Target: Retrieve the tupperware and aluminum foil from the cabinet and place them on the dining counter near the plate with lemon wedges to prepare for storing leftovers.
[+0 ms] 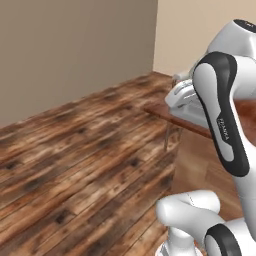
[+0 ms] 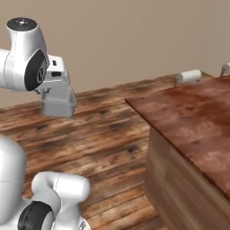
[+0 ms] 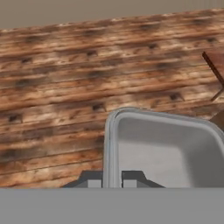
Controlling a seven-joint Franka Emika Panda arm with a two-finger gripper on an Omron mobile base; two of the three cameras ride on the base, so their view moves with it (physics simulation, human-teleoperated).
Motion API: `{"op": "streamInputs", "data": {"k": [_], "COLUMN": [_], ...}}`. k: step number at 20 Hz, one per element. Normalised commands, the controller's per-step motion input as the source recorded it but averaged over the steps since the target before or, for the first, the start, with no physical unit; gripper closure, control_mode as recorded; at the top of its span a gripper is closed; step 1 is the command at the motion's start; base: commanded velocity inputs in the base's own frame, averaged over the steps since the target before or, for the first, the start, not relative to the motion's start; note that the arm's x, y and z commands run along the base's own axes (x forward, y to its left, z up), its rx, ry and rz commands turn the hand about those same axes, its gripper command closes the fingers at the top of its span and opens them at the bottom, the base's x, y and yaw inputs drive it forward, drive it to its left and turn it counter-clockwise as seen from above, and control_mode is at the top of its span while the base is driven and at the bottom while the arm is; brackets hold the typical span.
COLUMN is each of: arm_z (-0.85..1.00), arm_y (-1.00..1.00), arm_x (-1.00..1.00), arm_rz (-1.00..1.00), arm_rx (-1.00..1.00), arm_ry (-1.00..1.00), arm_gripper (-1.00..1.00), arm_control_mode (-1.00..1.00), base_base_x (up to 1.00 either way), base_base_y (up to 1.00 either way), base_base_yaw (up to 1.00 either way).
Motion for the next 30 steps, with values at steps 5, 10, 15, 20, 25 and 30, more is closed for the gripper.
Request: {"op": "streamInputs", "data": {"k": [5, 10, 15, 20, 25, 30], "arm_z": [0.00, 0.00, 0.00, 0.00, 0.00, 0.00], "arm_y": [0.00, 0.00, 0.00, 0.00, 0.00, 0.00], "arm_x": [0.00, 0.00, 0.00, 0.00, 0.00, 0.00], "arm_rz": [0.00, 0.00, 0.00, 0.00, 0.00, 0.00], "arm_rx": [0.00, 0.00, 0.00, 0.00, 0.00, 0.00], "arm_ry": [0.00, 0.00, 0.00, 0.00, 0.00, 0.00], "arm_gripper": [1.00, 1.00, 1.00, 1.00, 1.00, 1.00], "arm_control_mode": [1.00, 1.00, 1.00, 1.00, 1.00, 1.00], "base_base_x": [1.00, 1.00, 1.00, 1.00, 1.00, 1.00], "base_base_y": [0.29, 0.23, 0.13, 0.36, 0.53, 0.63], "base_base_yaw": [-0.16, -0.25, -0.29, -0.34, -0.40, -0.47]}}
